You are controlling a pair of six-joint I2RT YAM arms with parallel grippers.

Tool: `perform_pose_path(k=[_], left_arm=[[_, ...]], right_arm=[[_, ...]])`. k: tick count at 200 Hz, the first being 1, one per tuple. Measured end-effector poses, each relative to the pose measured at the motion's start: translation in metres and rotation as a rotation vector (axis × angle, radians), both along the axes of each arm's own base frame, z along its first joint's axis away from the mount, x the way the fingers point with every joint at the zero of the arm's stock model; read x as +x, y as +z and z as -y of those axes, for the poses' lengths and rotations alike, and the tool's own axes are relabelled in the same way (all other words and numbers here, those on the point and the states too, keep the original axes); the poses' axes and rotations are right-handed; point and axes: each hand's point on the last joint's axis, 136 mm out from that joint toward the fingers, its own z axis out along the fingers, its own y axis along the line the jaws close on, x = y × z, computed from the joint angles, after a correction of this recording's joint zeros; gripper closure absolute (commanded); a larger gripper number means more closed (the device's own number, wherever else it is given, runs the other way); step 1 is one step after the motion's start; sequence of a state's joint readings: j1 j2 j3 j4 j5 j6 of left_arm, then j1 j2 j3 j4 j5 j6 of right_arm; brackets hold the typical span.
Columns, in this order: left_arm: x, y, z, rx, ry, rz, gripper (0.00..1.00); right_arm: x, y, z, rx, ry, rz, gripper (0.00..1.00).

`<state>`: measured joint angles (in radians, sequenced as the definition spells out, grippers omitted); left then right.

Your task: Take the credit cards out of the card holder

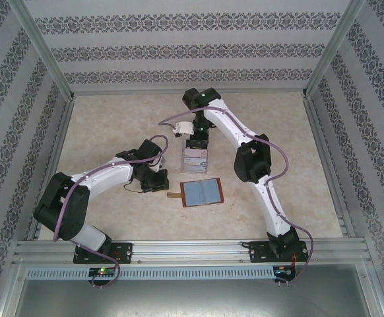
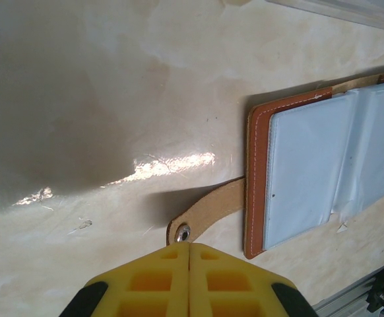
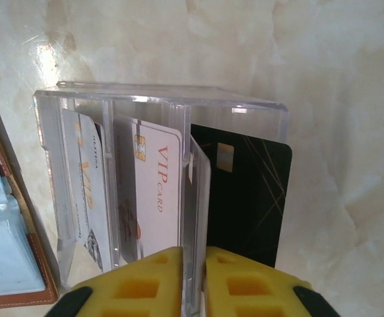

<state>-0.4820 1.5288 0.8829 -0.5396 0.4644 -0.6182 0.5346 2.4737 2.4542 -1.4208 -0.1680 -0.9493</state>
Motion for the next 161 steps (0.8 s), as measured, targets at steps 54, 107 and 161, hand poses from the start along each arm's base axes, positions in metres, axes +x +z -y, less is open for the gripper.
perform_pose_path(k=[54,107,161], left_arm=[[-0.001,-0.002,-0.005,0.031,0.006,-0.003,0.93],[0.001,-0.006,-0.018,0.099,0.013,0.008,0.73],[0.019,-0.009,-0.046,0.192,0.057,0.065,0.17]], right_arm=[[0.019,0.000,0.005,-0.043,-0.036,0.087,0.70],[0.030,0.023,0.010,-0.042,-0.094,0.179,0.60],[0.012,0.060,0.027,0.003,-0.219,0.254,0.37]])
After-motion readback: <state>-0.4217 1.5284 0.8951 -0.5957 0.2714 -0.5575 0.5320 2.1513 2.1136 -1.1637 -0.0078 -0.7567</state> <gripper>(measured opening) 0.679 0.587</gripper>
